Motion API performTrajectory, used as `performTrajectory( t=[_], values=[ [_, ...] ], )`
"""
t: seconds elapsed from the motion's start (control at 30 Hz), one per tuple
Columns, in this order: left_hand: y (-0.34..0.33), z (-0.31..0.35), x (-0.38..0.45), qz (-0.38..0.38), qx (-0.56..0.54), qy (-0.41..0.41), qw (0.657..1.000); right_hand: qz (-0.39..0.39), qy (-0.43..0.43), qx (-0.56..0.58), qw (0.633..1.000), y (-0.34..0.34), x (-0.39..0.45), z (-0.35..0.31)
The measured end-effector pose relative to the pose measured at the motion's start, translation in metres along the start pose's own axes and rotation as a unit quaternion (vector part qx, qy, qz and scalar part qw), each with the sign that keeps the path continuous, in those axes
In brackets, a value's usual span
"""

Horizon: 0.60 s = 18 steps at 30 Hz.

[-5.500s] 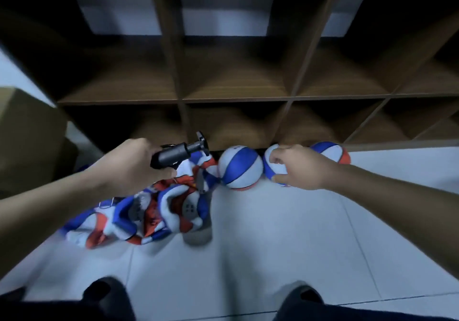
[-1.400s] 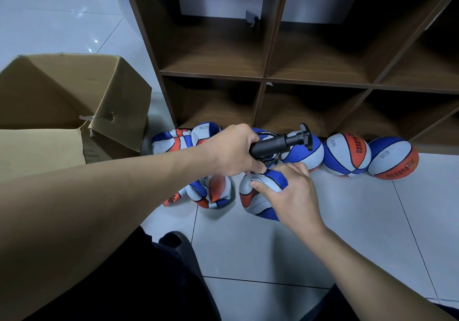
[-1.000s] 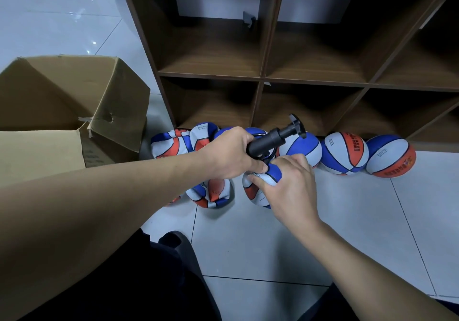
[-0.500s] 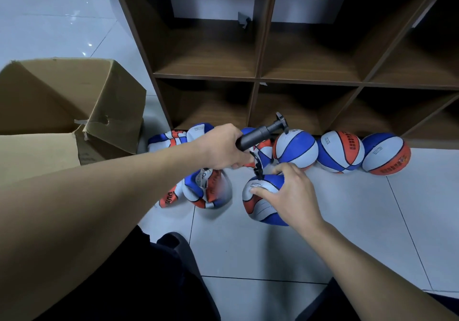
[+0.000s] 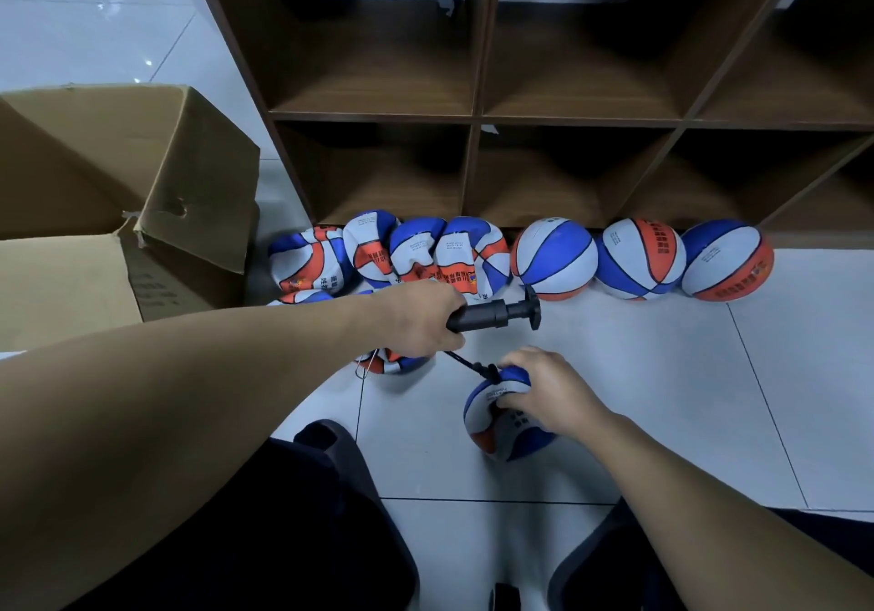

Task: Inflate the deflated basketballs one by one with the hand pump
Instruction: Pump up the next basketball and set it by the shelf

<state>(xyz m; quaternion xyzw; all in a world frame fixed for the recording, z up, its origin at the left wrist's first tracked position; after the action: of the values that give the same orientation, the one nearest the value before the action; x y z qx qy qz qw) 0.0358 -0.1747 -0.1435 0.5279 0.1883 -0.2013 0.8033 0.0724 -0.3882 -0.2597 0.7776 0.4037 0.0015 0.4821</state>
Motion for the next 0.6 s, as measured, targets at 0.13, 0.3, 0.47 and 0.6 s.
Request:
performTrajectory(
  t=[0.13,0.3,0.47,0.6],
  values=[
    [0.006,-0.002,0.000,0.009,-0.002,0.014,1.000,-0.012,-0.021,0.019,1.000,0.013,0.003,-0.003],
    [0.009,-0.002,-0.004,0.016,0.023,0.009,1.000,0.062,-0.053,0.112,0.990,0.045,0.004,0.001],
    [0.016,-0.001,-0.009,0.022,0.033,0.009,0.999,0.149,-0.052,0.137,0.978,0.075,-0.006,-0.018],
    [0.017,-0.002,-0.009,0.028,0.067,0.012,0.997,0.202,-0.042,0.179,0.962,0.086,-0.022,-0.033]
  ],
)
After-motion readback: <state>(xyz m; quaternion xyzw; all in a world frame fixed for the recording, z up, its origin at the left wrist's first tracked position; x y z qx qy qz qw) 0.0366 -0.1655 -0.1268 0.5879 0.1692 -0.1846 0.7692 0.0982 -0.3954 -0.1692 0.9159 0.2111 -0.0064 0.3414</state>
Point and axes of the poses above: each hand's wrist, its own x-axis towards the middle knuckle, its own y-axis out of the back of the hand, z = x × y, the point moved 5 cm from there along x, towards the middle knuckle, and after that the axes turned 2 degrees about -z, right-handed, at the moved point
